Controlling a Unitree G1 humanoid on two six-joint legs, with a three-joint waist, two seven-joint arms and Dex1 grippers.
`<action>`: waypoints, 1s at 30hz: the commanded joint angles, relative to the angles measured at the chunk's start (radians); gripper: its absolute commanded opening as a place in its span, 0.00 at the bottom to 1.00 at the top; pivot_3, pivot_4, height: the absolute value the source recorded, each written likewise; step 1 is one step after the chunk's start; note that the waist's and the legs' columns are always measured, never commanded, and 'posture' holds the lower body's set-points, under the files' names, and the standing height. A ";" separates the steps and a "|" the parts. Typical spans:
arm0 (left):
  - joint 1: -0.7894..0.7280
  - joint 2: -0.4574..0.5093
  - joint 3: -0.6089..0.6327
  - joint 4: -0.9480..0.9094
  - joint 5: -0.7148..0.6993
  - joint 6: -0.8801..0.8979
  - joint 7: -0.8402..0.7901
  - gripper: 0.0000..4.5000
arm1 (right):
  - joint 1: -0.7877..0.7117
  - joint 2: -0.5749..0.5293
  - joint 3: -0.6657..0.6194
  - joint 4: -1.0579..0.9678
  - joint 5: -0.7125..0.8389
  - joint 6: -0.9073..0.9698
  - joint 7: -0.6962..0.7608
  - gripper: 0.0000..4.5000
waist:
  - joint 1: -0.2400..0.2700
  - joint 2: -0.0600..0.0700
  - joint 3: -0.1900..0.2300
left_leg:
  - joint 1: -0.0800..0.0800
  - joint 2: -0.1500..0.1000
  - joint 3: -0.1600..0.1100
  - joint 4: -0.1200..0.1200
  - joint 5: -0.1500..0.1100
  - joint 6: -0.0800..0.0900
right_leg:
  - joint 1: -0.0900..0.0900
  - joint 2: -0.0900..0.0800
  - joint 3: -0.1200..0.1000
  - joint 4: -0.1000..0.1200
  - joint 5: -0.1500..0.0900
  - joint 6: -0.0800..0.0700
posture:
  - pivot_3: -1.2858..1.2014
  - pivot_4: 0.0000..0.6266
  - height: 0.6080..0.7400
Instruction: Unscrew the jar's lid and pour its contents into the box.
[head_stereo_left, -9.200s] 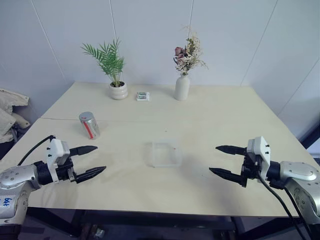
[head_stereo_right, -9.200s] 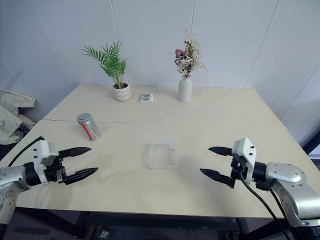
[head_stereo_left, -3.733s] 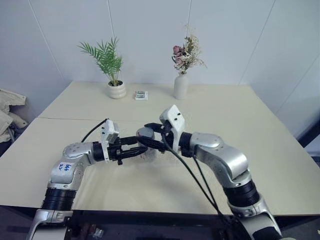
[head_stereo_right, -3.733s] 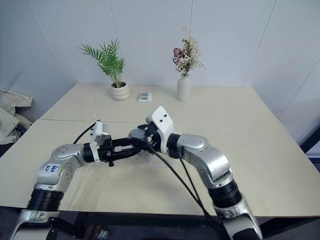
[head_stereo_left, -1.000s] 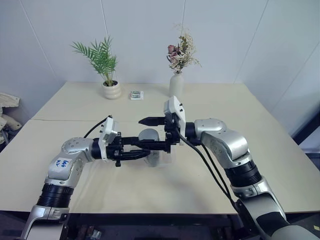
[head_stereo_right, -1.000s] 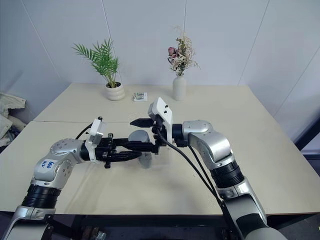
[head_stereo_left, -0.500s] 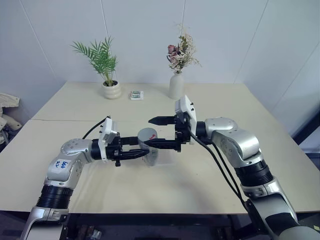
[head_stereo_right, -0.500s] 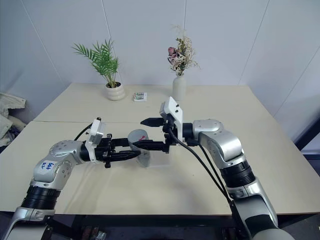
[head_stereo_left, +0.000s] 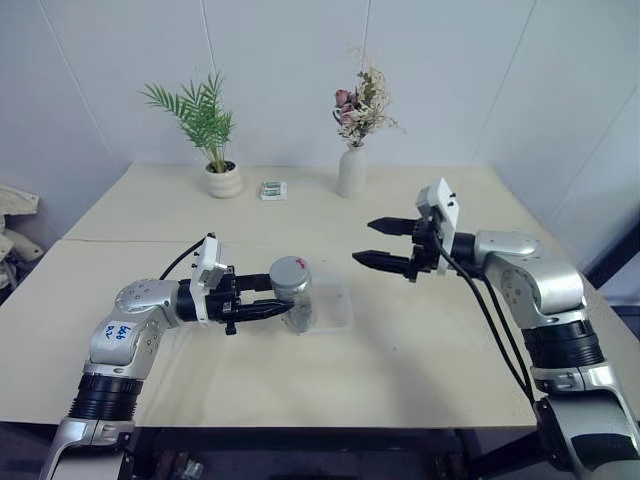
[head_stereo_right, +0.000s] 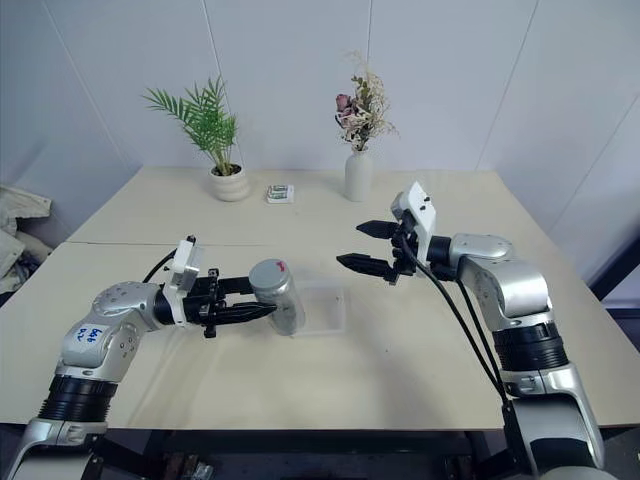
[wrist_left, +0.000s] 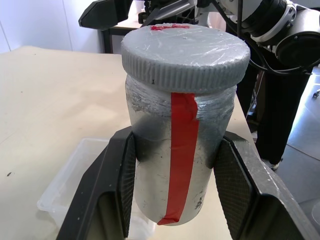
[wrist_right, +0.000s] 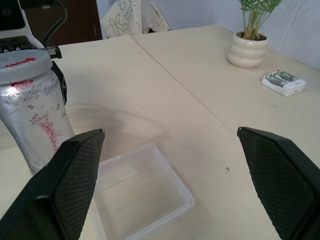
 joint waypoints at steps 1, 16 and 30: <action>-0.004 0.018 0.028 -0.018 -0.008 -0.015 0.002 0.42 | 0.015 0.029 -0.025 -0.148 0.098 0.069 -0.003 1.00 | -0.001 0.000 0.000 | 0.000 0.000 0.000 0.000 0.000 0.000 | 0.000 0.000 0.000 0.000 0.000 0.000 | 0.52 0.24 1.00; -0.027 0.008 0.006 -0.006 0.003 -0.002 0.024 0.42 | -0.037 0.198 0.148 -0.271 0.064 0.073 -0.070 1.00 | 0.003 0.000 0.000 | 0.000 0.000 0.000 0.000 0.000 0.000 | 0.000 0.000 0.000 0.000 0.000 0.000 | 0.52 0.24 1.00; -0.023 0.008 0.004 -0.015 -0.002 0.002 0.024 0.42 | -0.087 0.262 0.186 -0.172 -0.012 0.026 -0.083 1.00 | 0.000 0.000 0.000 | 0.001 0.000 0.000 0.000 0.000 0.000 | 0.000 0.000 0.000 0.001 0.000 -0.001 | 0.52 0.24 1.00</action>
